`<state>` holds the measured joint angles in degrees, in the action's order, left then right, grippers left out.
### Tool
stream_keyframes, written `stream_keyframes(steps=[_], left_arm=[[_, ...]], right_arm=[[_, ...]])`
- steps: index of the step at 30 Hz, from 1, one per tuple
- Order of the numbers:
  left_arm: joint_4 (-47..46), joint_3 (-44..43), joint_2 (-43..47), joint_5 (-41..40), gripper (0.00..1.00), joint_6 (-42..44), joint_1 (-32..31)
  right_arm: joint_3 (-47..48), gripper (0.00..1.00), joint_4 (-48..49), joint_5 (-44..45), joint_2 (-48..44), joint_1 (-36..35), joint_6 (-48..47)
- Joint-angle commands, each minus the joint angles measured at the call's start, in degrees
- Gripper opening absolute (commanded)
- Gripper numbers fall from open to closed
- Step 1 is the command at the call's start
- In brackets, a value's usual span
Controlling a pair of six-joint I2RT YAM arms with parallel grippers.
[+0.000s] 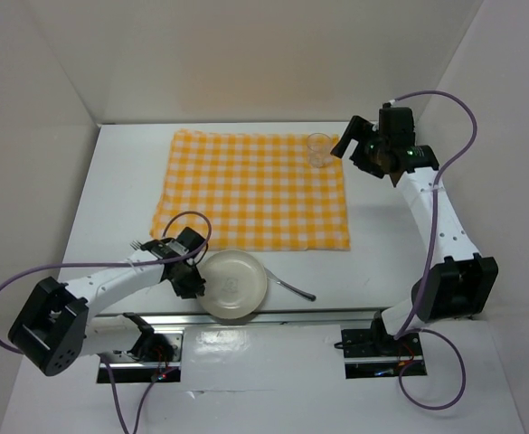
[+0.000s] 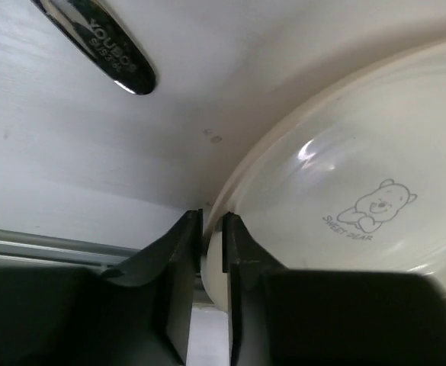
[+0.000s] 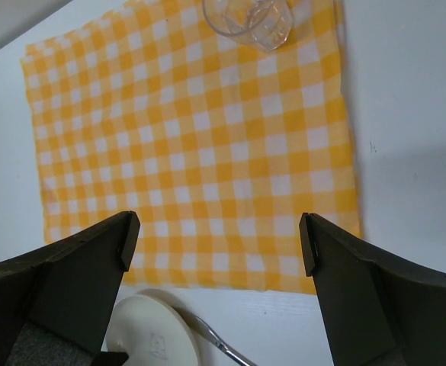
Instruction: Set the dinner table for one person
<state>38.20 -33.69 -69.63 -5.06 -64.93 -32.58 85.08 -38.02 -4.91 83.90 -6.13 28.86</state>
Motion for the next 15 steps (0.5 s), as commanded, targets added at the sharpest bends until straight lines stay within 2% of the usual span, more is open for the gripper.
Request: stream_keyframes(steps=[1,2,4,9,11,15], left_arm=[[-1.9,0.47,-0.25,-1.44,0.27,-1.78,-0.99],[-1.29,-0.14,0.27,-1.44,0.1,-1.09,-1.0],[0.55,-0.93,2.2,-2.06,0.0,-0.56,-1.0],[14.41,-11.11,8.35,-4.78,0.0,4.18,-1.0],[15.76,-16.82,11.43,-4.78,0.0,7.96,-1.0],[17.0,-28.6,9.18,-5.93,0.0,10.95,-1.0]], right_arm=[[0.62,1.0,0.4,0.34,-3.47,-0.37,-0.3],[0.62,1.0,0.4,0.86,-3.48,-0.37,-0.82],[0.62,1.0,-0.21,0.86,-3.48,-0.37,-0.82],[1.76,1.0,-1.44,0.08,-4.62,-0.37,-1.35],[1.76,1.0,-1.97,-0.54,-4.62,-0.37,-1.35],[-1.92,1.0,-1.97,-1.95,-6.55,-0.37,-1.88]])
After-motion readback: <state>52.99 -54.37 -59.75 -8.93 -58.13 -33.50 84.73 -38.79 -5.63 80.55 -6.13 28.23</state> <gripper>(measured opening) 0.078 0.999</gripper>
